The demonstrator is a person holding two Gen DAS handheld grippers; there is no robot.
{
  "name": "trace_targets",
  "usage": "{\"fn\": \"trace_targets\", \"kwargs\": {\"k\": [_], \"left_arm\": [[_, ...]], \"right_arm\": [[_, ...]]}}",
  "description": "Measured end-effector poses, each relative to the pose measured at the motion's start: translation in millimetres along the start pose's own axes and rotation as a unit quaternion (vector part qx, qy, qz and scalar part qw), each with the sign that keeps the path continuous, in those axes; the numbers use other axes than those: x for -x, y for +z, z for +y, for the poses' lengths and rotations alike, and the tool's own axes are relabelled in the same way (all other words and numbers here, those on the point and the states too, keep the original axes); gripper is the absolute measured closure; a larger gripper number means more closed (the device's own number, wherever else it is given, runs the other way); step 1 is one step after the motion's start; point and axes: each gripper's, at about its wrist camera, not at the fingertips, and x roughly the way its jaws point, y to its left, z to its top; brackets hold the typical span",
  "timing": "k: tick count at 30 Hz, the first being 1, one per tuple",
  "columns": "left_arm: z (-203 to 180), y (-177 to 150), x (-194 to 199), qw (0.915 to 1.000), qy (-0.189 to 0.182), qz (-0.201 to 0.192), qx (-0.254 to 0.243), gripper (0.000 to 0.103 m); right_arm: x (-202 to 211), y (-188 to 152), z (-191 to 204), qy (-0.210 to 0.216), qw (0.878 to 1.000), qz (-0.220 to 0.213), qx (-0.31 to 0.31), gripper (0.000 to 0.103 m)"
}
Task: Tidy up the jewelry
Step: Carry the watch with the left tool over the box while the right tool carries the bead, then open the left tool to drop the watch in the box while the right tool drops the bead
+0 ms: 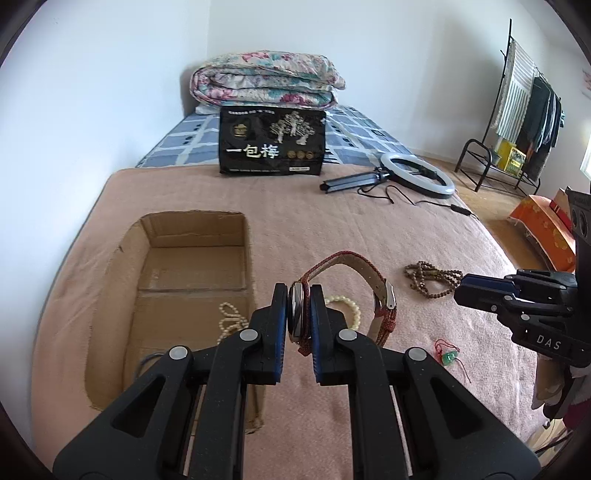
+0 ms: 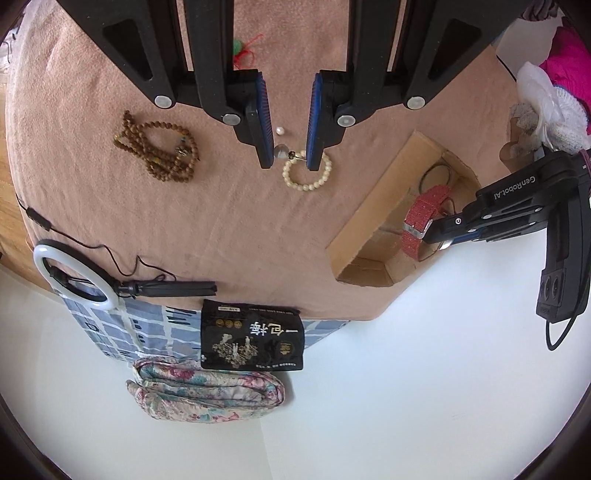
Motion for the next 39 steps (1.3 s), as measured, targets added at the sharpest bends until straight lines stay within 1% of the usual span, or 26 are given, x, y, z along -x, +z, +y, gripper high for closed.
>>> {"fn": "trace_targets", "kwargs": {"k": [12,21,27,39], "left_arm": [[55.7,-6.8,17.5,0.9990,0.033,-0.014,0.027,0.093],[97.2,-11.8,19.6,0.9969,0.062,-0.013,0.046,0.093],[113.4,-14.8,13.6,0.9957,0.078,-0.009,0.049,0.093],[130.1,-20.8,-2.0,0.9947,0.086,0.000,0.056,0.093]], "right_arm": [[-24.5,32.1,46.5,0.014,1.000,-0.002,0.028,0.087],[-54.1,56.2,78.7,0.030,0.999,-0.002,0.044,0.086],[-78.3,67.0,99.3,0.037,0.998,0.004,0.054,0.086],[-120.9,79.5,124.3,0.039,0.997,0.019,0.065,0.086]]}}
